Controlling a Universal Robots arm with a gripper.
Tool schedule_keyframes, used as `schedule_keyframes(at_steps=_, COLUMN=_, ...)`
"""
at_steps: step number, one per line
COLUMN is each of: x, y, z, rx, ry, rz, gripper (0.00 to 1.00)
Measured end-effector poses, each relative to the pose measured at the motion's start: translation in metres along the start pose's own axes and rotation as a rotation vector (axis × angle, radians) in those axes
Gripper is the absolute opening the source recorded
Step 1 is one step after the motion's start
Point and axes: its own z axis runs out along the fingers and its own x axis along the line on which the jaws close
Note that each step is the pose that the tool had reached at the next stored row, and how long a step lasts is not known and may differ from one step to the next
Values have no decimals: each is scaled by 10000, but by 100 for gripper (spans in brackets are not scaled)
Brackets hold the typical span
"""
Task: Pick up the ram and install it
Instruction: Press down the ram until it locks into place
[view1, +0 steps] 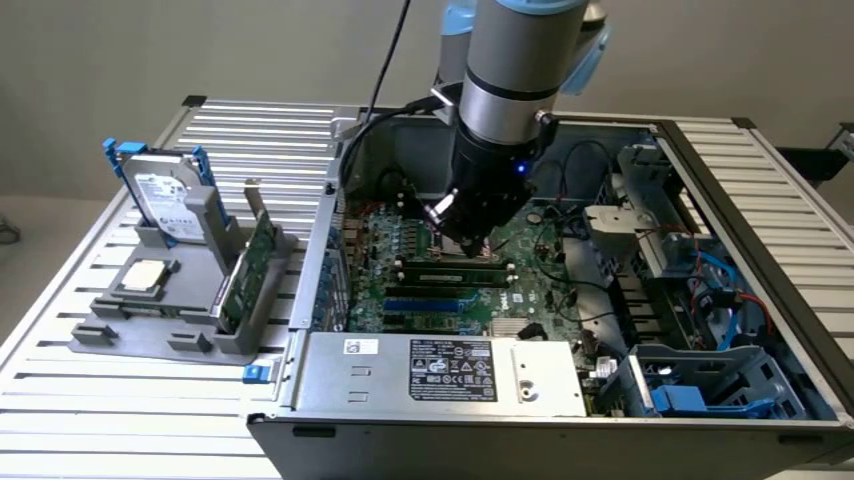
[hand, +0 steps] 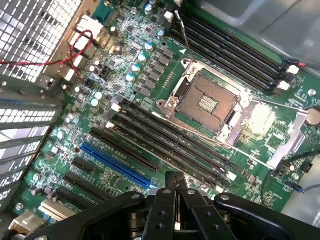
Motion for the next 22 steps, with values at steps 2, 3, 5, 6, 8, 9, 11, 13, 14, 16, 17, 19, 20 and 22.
schedule_keyframes(at_steps=2, x=0, y=0, z=0, rx=3, ry=-14, rz=294, gripper=11)
schedule_keyframes(at_steps=3, x=0, y=0, z=1, rx=5, ry=-21, rz=451, gripper=11)
schedule_keyframes(at_steps=5, x=0, y=0, z=1, rx=8, ry=-35, rz=743, gripper=11)
schedule_keyframes(at_steps=6, x=0, y=0, z=1, rx=9, ry=-42, rz=889, gripper=11)
schedule_keyframes(at_steps=8, x=0, y=0, z=1, rx=12, ry=-57, rz=1184, gripper=11)
schedule_keyframes(at_steps=9, x=0, y=0, z=1, rx=13, ry=-65, rz=1333, gripper=11)
schedule_keyframes(at_steps=11, x=0, y=0, z=1, rx=15, ry=-81, rz=1633, gripper=11)
schedule_keyframes(at_steps=13, x=0, y=0, z=1, rx=17, ry=-98, rz=1955, gripper=11)
schedule_keyframes(at_steps=14, x=0, y=0, z=2, rx=17, ry=-107, rz=2097, gripper=11)
schedule_keyframes(at_steps=16, x=0, y=0, z=3, rx=18, ry=-124, rz=2413, gripper=11)
schedule_keyframes(at_steps=17, x=0, y=0, z=3, rx=20, ry=-132, rz=2564, gripper=11)
schedule_keyframes(at_steps=19, x=0, y=0, z=2, rx=27, ry=-145, rz=2856, gripper=11)
schedule_keyframes(at_steps=20, x=0, y=0, z=2, rx=32, ry=-151, rz=2993, gripper=11)
schedule_keyframes(at_steps=22, x=1, y=0, z=3, rx=42, ry=-162, rz=3261, gripper=11)
